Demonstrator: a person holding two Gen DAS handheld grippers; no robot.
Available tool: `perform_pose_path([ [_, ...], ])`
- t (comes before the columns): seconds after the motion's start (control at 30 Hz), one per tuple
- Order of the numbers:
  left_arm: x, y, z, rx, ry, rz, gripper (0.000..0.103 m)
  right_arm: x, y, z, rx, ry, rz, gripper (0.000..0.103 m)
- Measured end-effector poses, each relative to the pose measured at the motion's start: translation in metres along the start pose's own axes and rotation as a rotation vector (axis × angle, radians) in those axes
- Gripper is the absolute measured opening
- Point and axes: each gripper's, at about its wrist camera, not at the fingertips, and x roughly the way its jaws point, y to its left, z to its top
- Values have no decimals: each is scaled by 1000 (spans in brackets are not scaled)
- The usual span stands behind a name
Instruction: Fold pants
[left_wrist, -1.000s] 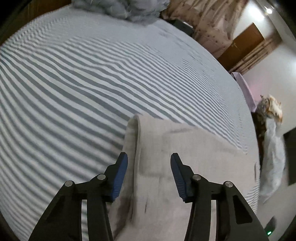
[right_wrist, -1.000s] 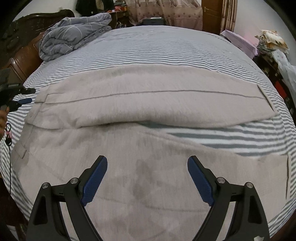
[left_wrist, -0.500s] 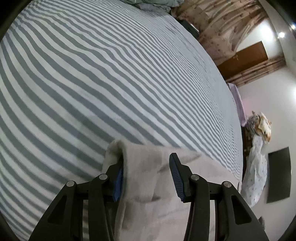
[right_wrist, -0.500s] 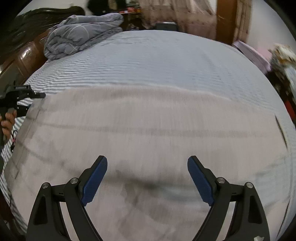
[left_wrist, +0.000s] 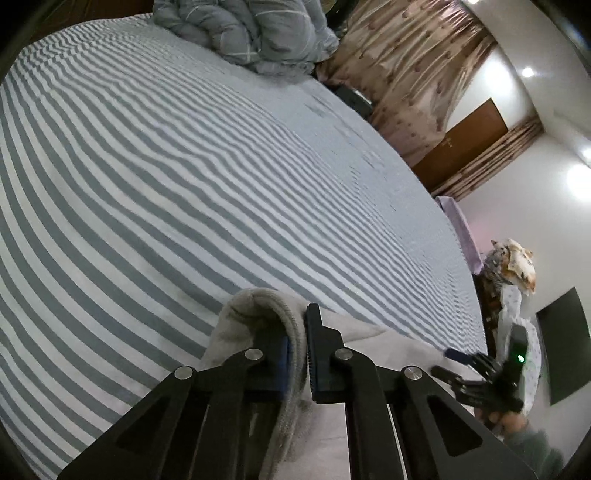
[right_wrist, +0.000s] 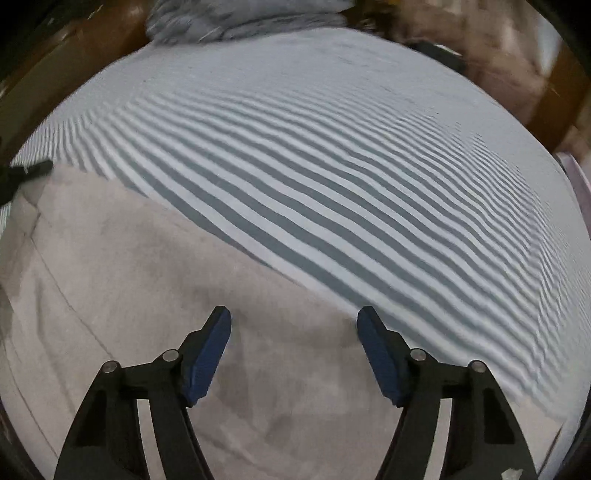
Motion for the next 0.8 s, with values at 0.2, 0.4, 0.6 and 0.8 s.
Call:
perform_pose_path([
  [0.2, -1, -3, -1, 33, -18, -5, 8, 19, -3, 9, -28, 76, 110, 56],
  [0.4, -9, -3, -1, 40, -36, -19, 8, -14, 8, -7, -95, -17, 48, 9],
  [0.6, -6, 1, -1, 18, -46, -15, 8, -13, 15, -3, -120, -60, -116, 8],
  [0.8, 9, 5, -1, 23, -24, 55, 8, -2, 21, -6, -100, -45, -142, 8],
])
